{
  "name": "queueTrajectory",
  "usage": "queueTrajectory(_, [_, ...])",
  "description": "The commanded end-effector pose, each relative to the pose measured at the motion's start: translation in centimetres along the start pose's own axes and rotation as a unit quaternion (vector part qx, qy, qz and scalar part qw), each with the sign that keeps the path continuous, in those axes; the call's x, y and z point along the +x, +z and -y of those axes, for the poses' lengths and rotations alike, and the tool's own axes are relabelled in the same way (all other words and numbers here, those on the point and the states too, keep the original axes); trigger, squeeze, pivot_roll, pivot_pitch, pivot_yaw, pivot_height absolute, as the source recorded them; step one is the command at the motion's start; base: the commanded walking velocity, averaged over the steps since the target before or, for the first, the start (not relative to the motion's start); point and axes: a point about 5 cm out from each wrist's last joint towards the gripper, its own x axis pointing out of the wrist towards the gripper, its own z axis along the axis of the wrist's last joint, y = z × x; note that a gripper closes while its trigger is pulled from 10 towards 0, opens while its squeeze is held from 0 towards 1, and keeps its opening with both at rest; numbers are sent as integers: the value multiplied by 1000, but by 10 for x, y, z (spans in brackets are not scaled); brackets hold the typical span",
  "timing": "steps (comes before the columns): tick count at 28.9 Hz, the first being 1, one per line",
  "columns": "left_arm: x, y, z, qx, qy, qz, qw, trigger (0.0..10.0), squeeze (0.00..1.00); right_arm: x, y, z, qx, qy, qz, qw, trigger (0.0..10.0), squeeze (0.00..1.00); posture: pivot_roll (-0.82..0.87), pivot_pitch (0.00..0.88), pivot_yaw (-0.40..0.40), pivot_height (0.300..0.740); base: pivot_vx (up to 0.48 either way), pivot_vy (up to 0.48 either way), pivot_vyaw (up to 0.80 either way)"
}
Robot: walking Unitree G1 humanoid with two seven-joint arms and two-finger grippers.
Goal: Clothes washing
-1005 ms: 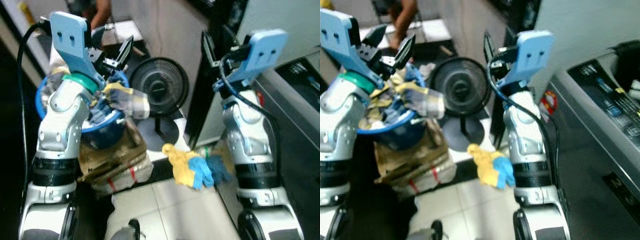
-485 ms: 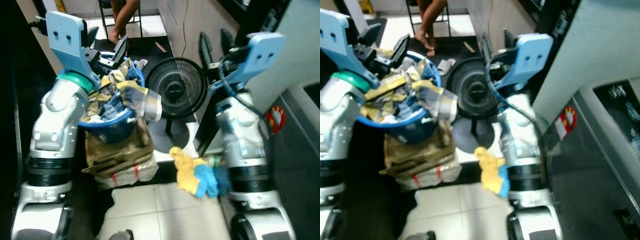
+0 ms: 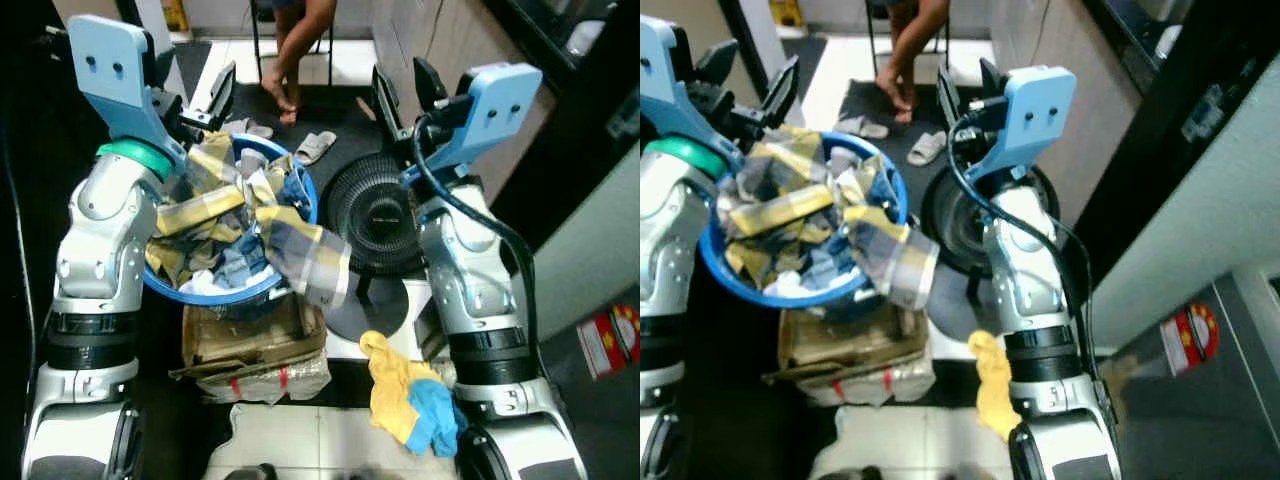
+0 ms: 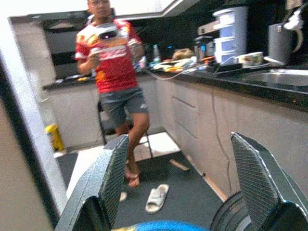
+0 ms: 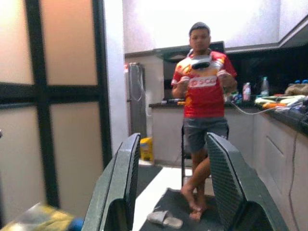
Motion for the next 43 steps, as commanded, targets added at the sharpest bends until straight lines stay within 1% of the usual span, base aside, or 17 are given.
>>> queueTrajectory(1, [-1,2,-2,8,-1,0,1000,10000,0,1,0,1,2,-2,-1,1000,10000,0,62,20,47,740,469,0,781])
queueTrajectory(6, [-1,1,-2,7,1,-2,1000,10000,0,1,0,0,3,-7,-1,1000,10000,0,61,19,47,740,454,0,156])
queueTrajectory(12, [-1,-3,-2,21,-7,-16,1000,10000,0,0,-1,0,7,-4,-2,1000,10000,0,60,19,48,740,0,0,0])
queueTrajectory(14, [-4,-11,-3,35,-29,-41,998,10000,0,-1,-4,-2,10,1,-10,1000,10000,0,60,19,48,740,0,0,0])
queueTrajectory(16, [-9,-32,-6,49,-57,-95,993,10000,0,-7,-16,-4,7,9,-29,1000,10000,0,67,21,46,740,0,0,0])
queueTrajectory(18, [-9,-32,-6,49,-57,-95,993,10000,0,-7,-16,-4,7,9,-29,1000,10000,0,67,21,46,740,0,0,0])
queueTrajectory(19, [-12,-40,-7,53,-67,-115,990,10000,0,-9,-20,-4,4,11,-36,999,10000,0,67,21,46,740,0,0,0])
queueTrajectory(21, [-25,-70,-6,63,-105,-194,973,10000,0,-15,-31,-2,-1,10,-59,998,10000,0,63,22,51,740,0,0,0])
queueTrajectory(24, [-31,-80,-6,61,-115,-224,966,10000,0,-17,-34,-1,-3,9,-66,998,10000,0,63,22,51,740,0,0,0])
queueTrajectory(25, [-37,-91,-6,63,-117,-256,958,10000,0,-19,-37,1,-5,8,-74,997,10000,0,63,22,51,740,0,0,0])
queueTrajectory(26, [-37,-91,-6,63,-117,-256,958,10000,0,-19,-37,1,-5,8,-74,997,10000,0,63,22,51,740,0,0,0])
queueTrajectory(29, [-51,-115,-12,64,-103,-329,936,10000,0,-23,-43,4,-11,9,-88,996,10000,0,61,22,52,740,0,0,0])
queueTrajectory(33, [-61,-122,-17,65,-109,-350,928,10000,0,-24,-47,3,-11,12,-92,996,10000,0,70,26,45,740,0,0,0])
queueTrajectory(37, [-60,-118,-17,56,-110,-342,932,10000,0,-23,-47,3,-10,13,-93,996,10000,0,70,26,45,740,0,0,0])
queueTrajectory(41, [-43,-116,-22,119,-114,-341,926,10000,0,-19,-48,0,-9,21,-91,996,10000,0,86,49,36,740,0,0,0])
queueTrajectory(42, [-43,-116,-22,119,-114,-341,926,10000,0,-19,-48,0,-9,21,-91,996,10000,0,86,49,36,740,0,0,0])
queueTrajectory(43, [-34,-114,-21,124,-115,-335,927,10000,0,-17,-48,-1,-10,24,-91,996,10000,0,91,66,39,740,0,0,0])
